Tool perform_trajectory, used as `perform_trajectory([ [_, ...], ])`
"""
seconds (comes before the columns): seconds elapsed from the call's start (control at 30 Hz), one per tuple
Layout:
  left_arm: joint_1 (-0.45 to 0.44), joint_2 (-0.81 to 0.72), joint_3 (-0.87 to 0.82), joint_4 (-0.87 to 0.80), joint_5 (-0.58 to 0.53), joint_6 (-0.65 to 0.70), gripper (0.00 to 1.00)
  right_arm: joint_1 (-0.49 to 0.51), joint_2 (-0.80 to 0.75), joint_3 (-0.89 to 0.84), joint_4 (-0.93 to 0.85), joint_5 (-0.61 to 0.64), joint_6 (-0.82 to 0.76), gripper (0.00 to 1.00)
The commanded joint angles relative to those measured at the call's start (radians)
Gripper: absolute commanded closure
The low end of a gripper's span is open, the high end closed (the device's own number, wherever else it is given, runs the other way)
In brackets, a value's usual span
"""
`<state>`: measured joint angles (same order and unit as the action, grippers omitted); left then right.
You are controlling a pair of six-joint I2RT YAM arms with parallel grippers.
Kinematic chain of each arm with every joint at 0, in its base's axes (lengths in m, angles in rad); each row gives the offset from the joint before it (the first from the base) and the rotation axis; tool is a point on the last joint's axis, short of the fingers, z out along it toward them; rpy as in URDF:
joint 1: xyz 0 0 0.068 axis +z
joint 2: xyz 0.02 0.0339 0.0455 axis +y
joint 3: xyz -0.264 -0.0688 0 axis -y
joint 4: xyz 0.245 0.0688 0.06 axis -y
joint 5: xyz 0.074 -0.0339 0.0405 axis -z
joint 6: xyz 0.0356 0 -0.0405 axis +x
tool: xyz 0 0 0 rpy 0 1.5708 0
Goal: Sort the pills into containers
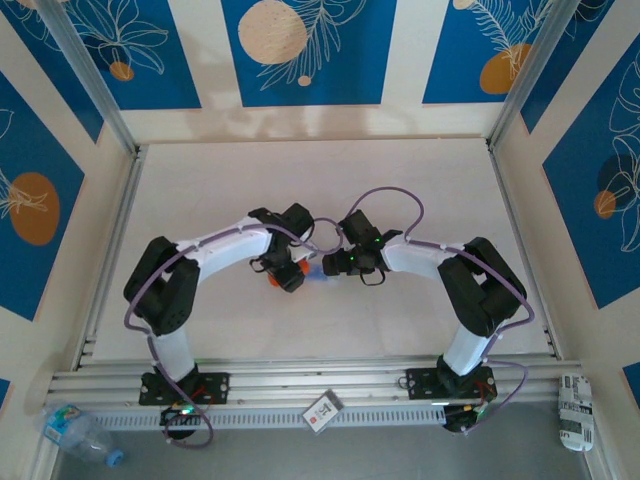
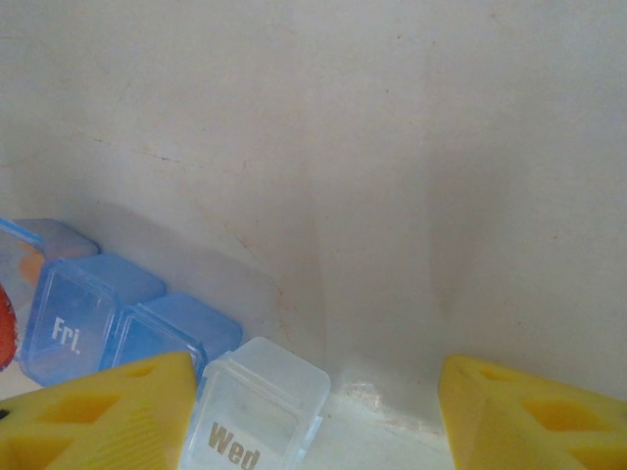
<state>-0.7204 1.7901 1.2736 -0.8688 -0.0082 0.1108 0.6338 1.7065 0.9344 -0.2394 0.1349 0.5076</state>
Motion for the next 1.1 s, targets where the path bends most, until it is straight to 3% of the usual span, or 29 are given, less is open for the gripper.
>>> perform_trajectory([
  [0.0, -0.008, -0.065, -0.044, 0.06, 0.011, -0.019, 1.0, 0.01, 0.036, -0.02, -0.032, 0.007, 0.015, 0.33],
  [0.77, 0.027, -0.323, -0.397, 0.52, 0.079, -0.098, 1.0, 0.008, 0.017, 0.008, -0.051, -0.008, 0.043, 0.33],
  [1.07, 0.045, -0.424, -0.451, 0.694, 0.13, -0.146, 1.0, -0.02, -0.048, 0.069, -0.104, -0.009, 0.051, 0.33],
])
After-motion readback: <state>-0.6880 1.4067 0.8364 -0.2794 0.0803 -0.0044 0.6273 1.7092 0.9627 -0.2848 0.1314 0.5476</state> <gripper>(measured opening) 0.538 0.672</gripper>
